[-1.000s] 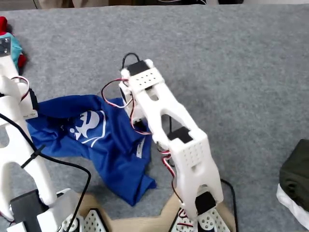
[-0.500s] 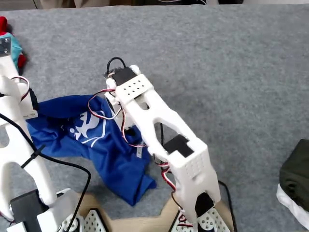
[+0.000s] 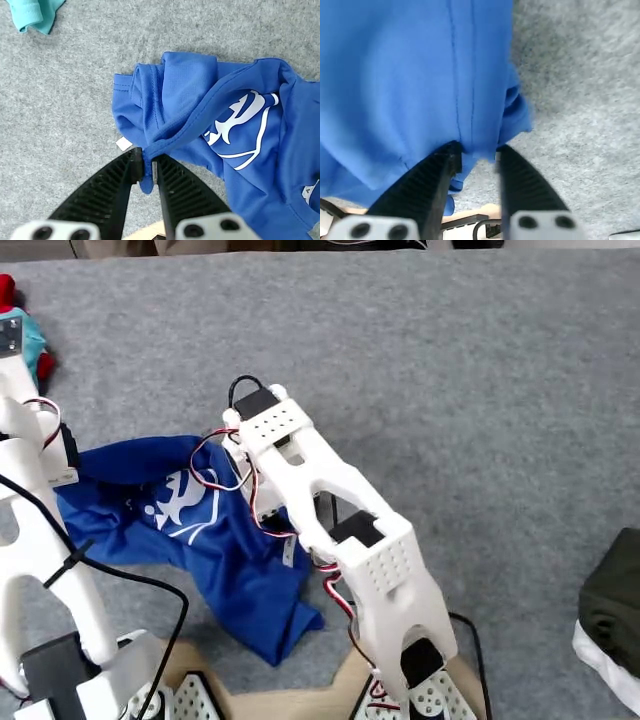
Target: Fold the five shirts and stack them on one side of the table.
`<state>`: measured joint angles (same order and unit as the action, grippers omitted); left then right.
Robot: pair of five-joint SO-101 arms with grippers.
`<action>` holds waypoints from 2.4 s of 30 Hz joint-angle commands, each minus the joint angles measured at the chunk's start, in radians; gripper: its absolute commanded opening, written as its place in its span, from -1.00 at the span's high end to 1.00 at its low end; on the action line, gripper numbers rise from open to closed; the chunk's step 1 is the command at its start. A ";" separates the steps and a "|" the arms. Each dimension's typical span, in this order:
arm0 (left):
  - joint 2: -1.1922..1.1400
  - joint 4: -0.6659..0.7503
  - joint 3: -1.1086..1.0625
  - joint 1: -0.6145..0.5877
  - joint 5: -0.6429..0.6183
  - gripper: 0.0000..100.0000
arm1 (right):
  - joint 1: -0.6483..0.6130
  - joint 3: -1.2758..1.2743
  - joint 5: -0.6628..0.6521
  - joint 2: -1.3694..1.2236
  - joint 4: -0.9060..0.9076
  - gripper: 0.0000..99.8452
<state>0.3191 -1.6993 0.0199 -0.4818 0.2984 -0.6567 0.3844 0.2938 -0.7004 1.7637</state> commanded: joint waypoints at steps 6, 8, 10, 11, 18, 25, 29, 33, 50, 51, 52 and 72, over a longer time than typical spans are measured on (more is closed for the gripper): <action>0.007 0.006 0.000 -0.009 -0.006 0.96 | 0.018 0.062 0.000 0.007 0.000 0.87; 0.007 0.006 0.000 -0.009 -0.006 0.96 | 0.018 0.071 0.000 0.007 0.003 0.87; 0.007 0.006 0.000 -0.009 -0.006 0.96 | 0.018 0.074 0.000 0.008 0.003 0.87; 0.007 0.006 0.000 -0.009 -0.006 0.96 | 0.018 0.074 0.000 0.010 0.003 0.89; 0.007 0.006 0.000 -0.009 -0.005 0.96 | 0.022 0.107 0.000 0.012 0.003 0.99; 0.007 0.006 0.000 -0.009 -0.005 0.96 | 0.028 0.199 0.000 0.013 0.020 0.99; 0.007 0.006 0.000 -0.011 -0.005 0.96 | 0.082 0.257 0.000 0.015 0.021 0.99; 0.007 0.006 0.000 -0.011 -0.005 0.96 | 0.139 0.283 -0.006 0.074 0.021 0.99; 0.007 0.006 0.002 -0.009 -0.005 0.96 | 0.140 0.140 -0.147 0.130 0.017 0.77; 0.007 0.006 0.002 -0.009 -0.005 0.96 | 0.140 0.147 -0.147 0.105 0.017 0.77; 0.007 0.006 0.002 -0.009 -0.005 0.96 | 0.140 0.147 -0.149 0.085 0.017 0.77; 0.008 0.005 0.000 -0.009 -0.008 0.96 | 0.131 0.150 -0.238 0.019 -0.095 0.76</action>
<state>0.3191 -1.6993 0.0199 -0.4818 0.2984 -0.5247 0.5271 0.0836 -0.6851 1.6916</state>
